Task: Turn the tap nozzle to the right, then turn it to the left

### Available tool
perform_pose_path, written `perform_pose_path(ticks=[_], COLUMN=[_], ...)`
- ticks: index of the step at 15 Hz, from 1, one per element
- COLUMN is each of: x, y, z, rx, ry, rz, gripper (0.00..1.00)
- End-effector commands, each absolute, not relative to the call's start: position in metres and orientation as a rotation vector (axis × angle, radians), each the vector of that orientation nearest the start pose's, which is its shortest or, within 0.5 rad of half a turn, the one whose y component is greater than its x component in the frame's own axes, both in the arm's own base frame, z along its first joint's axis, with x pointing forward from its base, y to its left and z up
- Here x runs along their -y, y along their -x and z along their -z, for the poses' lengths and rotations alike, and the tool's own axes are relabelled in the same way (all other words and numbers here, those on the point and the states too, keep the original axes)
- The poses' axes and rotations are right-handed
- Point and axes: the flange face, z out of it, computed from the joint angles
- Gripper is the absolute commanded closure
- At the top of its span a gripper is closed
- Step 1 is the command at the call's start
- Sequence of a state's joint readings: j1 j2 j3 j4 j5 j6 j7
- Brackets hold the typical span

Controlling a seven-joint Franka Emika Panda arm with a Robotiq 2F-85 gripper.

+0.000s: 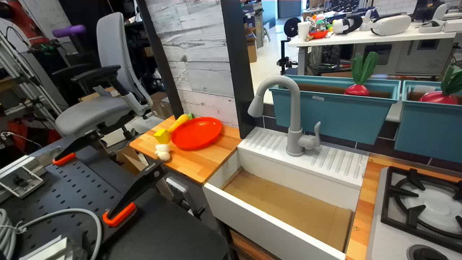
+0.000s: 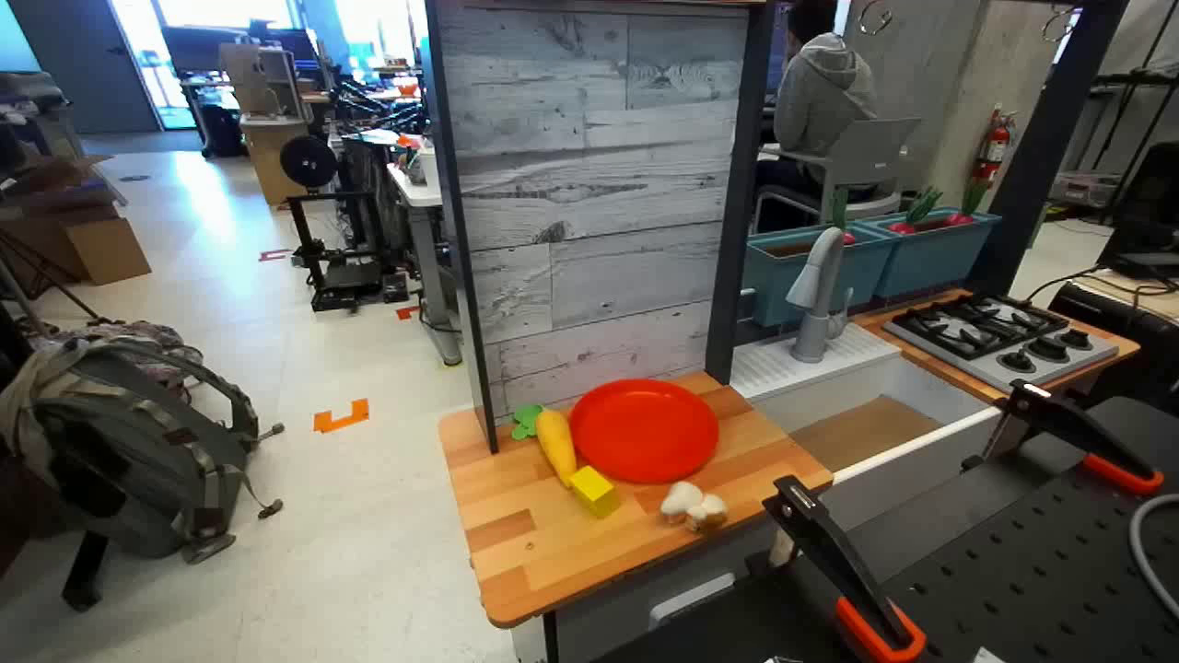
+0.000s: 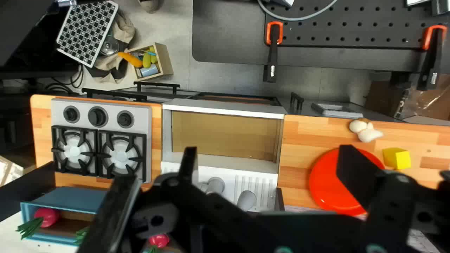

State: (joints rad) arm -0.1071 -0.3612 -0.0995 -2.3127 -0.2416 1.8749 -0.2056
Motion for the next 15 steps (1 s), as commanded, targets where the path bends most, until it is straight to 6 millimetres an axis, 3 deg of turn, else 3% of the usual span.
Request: perform_pose_path(ticks=[1, 6, 8, 11, 15], x=[0.109, 0.109, 0.111, 0.109, 0.112], y=[-0.42, -0.42, -0.435, -0.461, -0.5], z=[-0.48, -0.48, -0.473, -0.451, -0.405], rx=[0.146, 0.145, 0.08, 0.013, -0.109], ry=[3.306, 3.306, 3.272, 3.2, 3.107], rz=[-0.188, -0.187, -0.114, -0.079, -0.05], gripper=[0.0, 0.0, 0.0, 0.0, 0.0])
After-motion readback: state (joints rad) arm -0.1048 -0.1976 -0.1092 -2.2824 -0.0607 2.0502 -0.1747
